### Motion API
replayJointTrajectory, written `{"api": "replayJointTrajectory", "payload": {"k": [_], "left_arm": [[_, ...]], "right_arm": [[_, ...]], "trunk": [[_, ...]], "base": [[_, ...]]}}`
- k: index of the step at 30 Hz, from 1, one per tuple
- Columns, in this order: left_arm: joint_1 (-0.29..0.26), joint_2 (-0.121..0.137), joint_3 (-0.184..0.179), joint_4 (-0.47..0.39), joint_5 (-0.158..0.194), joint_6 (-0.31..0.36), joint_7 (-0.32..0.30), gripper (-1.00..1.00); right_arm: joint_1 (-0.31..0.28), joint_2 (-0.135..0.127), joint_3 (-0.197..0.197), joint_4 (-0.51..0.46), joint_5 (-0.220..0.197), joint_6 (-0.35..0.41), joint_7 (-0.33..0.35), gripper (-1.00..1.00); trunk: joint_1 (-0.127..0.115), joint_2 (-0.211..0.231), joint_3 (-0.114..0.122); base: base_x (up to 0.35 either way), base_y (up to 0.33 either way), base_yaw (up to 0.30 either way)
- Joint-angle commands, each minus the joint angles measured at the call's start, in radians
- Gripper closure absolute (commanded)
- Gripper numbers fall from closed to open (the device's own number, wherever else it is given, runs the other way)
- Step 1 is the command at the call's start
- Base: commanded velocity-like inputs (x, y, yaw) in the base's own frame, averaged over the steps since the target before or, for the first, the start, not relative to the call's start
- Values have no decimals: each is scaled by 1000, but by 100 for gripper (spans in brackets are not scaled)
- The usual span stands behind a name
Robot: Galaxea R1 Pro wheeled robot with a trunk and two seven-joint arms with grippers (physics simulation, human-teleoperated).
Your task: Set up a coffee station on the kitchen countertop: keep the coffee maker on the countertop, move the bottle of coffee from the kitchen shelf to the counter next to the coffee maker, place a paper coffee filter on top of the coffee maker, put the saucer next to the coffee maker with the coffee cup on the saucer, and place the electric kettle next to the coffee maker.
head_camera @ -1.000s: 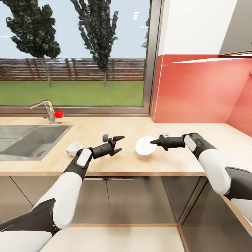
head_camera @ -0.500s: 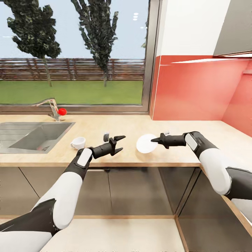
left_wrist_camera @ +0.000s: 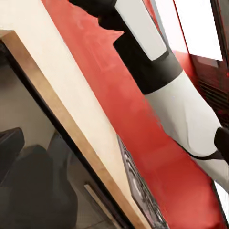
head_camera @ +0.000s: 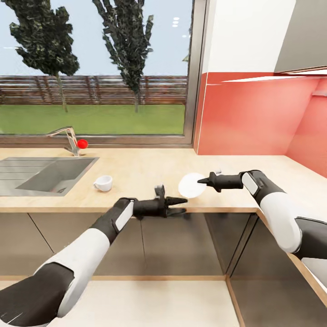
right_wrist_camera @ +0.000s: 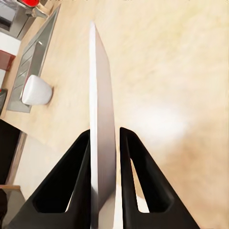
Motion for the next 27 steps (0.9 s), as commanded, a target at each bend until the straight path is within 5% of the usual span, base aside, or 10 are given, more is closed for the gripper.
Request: {"api": "replayJointTrajectory", "payload": {"k": [1, 2, 4, 12, 13, 16, 18, 23, 26, 27], "left_arm": [[15, 10, -28, 1, 6, 6, -16, -100], [70, 49, -76, -1, 6, -3, -48, -100], [132, 95, -101, -2, 6, -28, -82, -100], [438, 326, -126, 25, 6, -191, -300, -100], [490, 360, -126, 94, 6, -232, -318, -100], [535, 406, -110, 381, 7, -399, -333, -100], [568, 435, -100, 462, 8, -471, -333, -100], [704, 500, -63, 512, 64, -512, -281, -100], [776, 524, 11, 518, 86, -517, -201, -100], [806, 533, 72, 519, 91, -518, -172, -100]], "right_arm": [[-1, -1, -2, 0, -8, 7, 0, 100], [-1, -4, -2, 0, -8, 7, 0, 100], [-1, -6, -2, 0, -8, 6, 0, 100], [-1, -13, -2, 0, -10, -49, 7, 100], [-1, -13, -2, 0, -11, -53, 10, 100], [-1, -13, -2, 0, -13, -56, 38, 100], [-1, -13, -2, 0, -14, -56, 78, 100], [-1, -11, -2, 1, -14, -56, 128, 100], [-1, -11, -1, 1, -13, -56, 133, 100], [-1, -11, -1, 1, -13, -56, 135, 100]], "trunk": [[0, -1, -1], [0, -1, -1], [0, -1, -1], [0, -1, -1], [0, -1, -1], [0, -1, -1], [0, -1, -1], [0, -1, -1], [0, -1, -1], [0, -1, -1]], "base": [[-2, 0, 0], [0, 0, 0], [0, 0, 0], [0, 0, 0], [0, 0, 0], [0, 0, 0], [0, 0, 0], [0, 0, 0], [0, 0, 1], [0, 0, 70]]}}
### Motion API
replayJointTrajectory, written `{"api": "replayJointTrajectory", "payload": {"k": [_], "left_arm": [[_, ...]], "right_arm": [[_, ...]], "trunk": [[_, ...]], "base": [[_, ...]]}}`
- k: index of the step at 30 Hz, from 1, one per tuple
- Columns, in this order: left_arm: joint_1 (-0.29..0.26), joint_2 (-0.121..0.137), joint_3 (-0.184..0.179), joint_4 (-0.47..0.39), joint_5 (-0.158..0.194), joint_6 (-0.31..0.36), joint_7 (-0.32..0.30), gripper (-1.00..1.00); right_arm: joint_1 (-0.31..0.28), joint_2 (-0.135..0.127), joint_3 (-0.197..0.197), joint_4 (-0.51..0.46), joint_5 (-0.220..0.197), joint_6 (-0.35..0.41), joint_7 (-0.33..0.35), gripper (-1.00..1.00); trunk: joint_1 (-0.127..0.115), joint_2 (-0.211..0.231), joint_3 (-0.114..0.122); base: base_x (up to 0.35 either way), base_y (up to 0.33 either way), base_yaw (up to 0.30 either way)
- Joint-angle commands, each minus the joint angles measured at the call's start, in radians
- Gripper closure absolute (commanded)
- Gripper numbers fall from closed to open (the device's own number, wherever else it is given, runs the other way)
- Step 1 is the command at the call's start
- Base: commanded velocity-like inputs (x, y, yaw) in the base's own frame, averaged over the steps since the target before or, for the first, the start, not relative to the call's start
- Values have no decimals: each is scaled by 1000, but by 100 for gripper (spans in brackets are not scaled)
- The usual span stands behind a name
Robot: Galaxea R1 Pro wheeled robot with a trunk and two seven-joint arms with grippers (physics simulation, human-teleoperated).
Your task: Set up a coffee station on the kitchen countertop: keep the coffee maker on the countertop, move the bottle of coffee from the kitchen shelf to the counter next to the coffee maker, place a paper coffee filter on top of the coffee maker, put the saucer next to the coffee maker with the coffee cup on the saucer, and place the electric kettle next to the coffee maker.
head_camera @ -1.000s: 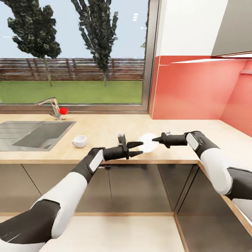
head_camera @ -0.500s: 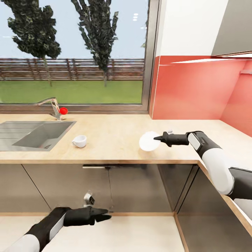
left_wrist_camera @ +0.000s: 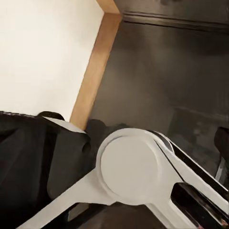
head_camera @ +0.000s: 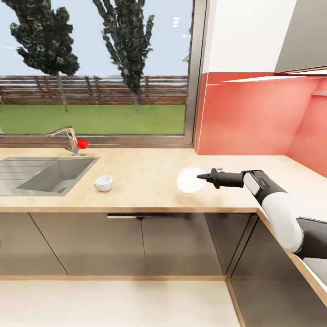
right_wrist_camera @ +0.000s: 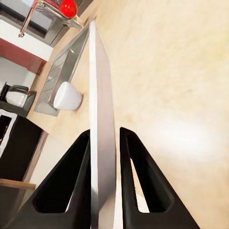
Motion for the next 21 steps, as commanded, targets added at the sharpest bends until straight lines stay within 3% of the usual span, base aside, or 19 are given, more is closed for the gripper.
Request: {"api": "replayJointTrajectory", "payload": {"k": [1, 4, 9, 15, 21], "left_arm": [[10, 3, 16, 0, 9, 10, 5, -100], [45, 12, 69, 1, 12, 10, 49, -100], [61, 33, 97, 2, 17, 12, 104, -100], [78, 45, 173, 1, 18, 11, 115, -100], [83, 45, 197, 1, 18, 11, 116, -100]], "right_arm": [[-1, 0, -2, 0, -5, 7, 2, 100], [-1, 1, -2, 1, -5, 7, 3, 100], [-1, 1, -2, 1, -5, 7, 3, 100], [-1, 3, -2, 1, -5, 7, 3, 100], [-1, 7, -2, 1, -5, 7, 2, 100]], "trunk": [[0, -1, -1], [0, -1, -1], [0, -1, -1], [0, -1, -1], [0, -1, -1]], "base": [[0, 0, 105], [0, 0, 179], [0, 0, 248], [0, 0, 266], [-1, 0, 263]]}}
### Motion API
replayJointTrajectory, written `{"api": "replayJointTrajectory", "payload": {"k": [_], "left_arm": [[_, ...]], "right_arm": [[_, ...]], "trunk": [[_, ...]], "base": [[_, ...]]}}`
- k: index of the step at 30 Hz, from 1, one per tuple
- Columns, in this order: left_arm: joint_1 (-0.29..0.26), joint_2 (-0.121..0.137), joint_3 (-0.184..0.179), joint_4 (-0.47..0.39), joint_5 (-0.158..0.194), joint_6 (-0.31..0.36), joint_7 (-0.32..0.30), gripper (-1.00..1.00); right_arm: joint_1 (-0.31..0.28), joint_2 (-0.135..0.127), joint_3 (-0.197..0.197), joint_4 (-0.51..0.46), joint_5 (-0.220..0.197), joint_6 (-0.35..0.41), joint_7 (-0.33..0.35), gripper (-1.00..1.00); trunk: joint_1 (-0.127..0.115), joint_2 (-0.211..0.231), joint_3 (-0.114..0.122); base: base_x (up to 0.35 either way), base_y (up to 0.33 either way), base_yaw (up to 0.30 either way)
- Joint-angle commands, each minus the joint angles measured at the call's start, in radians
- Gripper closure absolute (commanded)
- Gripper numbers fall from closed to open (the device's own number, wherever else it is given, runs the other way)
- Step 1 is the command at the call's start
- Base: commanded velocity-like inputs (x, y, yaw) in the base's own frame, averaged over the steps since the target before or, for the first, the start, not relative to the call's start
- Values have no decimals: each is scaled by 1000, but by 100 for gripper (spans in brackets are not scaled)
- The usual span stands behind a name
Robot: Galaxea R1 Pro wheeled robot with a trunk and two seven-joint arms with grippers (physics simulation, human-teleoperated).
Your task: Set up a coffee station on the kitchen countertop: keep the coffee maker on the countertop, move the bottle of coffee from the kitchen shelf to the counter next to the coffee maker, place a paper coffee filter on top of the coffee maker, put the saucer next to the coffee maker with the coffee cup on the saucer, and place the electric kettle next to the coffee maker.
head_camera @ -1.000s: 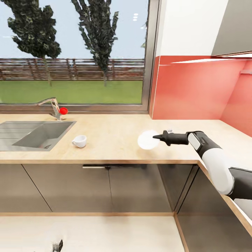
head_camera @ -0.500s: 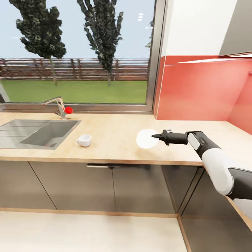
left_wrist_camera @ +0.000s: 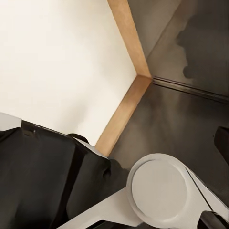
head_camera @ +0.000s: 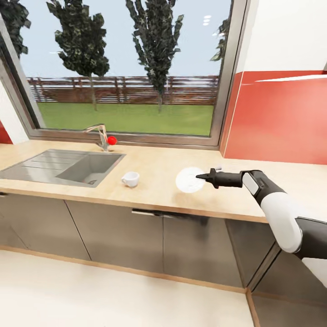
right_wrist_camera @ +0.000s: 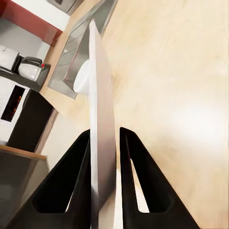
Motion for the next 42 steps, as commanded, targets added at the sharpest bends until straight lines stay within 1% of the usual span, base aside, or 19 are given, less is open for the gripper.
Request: {"api": "replayJointTrajectory", "payload": {"k": [1, 10, 16, 22, 25, 32, 42], "left_arm": [[-1, 0, -3, 0, 5, 10, -3, -100], [0, -3, -2, 0, 5, 10, -3, -100], [0, -4, -2, 0, 5, 10, -3, -100], [0, -4, -2, 0, 5, 10, -3, -100], [0, -4, -2, 0, 5, 10, -3, -100], [0, -4, -2, 0, 5, 10, -2, -100], [0, -4, -2, 0, 5, 10, -2, -100]], "right_arm": [[-1, 0, -2, 0, -5, 7, 3, 100], [-1, 5, -2, 1, -5, 4, 2, 100], [-1, 7, -1, 2, -5, 5, 4, 100], [-1, 9, -1, 3, -4, 4, -2, 100], [-1, 14, -1, 3, -4, 4, -3, 100], [-1, 16, 0, 3, -4, 3, -4, 100], [-1, 24, 2, 3, -1, 2, -5, 100]], "trunk": [[0, -1, -1], [0, -1, -1], [0, -1, -1], [0, -1, -1], [0, -1, -1], [0, -1, -1], [0, -1, -1]], "base": [[-66, 0, 164], [-245, 0, 40], [-38, 0, 1], [-60, 0, 255], [-283, 0, 104], [-261, 0, 121], [-20, 24, 257]]}}
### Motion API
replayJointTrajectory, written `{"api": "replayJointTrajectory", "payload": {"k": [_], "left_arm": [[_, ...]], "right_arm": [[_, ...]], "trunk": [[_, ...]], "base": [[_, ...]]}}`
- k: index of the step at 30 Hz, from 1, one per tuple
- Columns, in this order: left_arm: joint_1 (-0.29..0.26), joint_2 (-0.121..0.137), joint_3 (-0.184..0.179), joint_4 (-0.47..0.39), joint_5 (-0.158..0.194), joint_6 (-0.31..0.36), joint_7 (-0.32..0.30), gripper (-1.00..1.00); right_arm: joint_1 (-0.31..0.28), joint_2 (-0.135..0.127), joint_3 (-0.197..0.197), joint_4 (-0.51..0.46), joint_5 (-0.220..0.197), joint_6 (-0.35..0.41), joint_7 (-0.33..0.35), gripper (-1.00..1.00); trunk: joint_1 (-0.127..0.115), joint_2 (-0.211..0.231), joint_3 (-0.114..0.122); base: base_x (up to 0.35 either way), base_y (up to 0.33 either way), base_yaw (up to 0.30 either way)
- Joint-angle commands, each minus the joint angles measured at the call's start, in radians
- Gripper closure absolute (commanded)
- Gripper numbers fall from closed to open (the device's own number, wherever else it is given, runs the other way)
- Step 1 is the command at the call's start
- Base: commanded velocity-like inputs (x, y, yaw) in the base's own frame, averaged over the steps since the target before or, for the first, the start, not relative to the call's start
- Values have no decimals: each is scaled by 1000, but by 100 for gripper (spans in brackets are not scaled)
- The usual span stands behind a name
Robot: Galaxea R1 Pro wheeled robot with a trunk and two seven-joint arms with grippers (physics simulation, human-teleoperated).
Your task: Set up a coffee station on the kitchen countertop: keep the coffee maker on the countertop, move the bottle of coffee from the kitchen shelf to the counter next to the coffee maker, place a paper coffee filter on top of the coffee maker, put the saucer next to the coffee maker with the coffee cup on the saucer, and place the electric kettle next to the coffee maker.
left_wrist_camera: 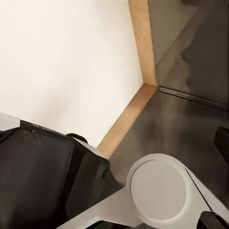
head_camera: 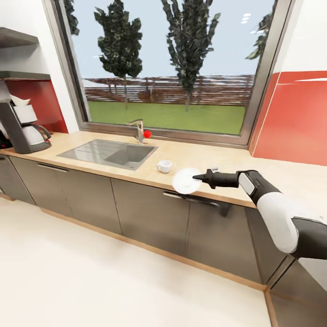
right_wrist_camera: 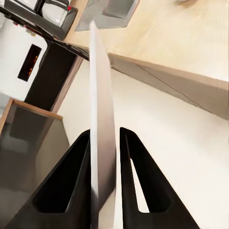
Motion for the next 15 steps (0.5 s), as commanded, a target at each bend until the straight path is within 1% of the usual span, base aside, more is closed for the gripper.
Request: {"api": "replayJointTrajectory", "payload": {"k": [1, 15], "left_arm": [[-1, 0, -4, 0, 4, 10, -3, -100], [-1, 2, -3, 0, 4, 10, -4, -100]], "right_arm": [[-1, 2, -2, 0, -5, 7, 2, 100], [-1, 10, -2, 0, -2, 6, 1, 100]], "trunk": [[0, -1, -1], [0, -1, -1]], "base": [[144, 210, 273], [143, 277, 274]]}}
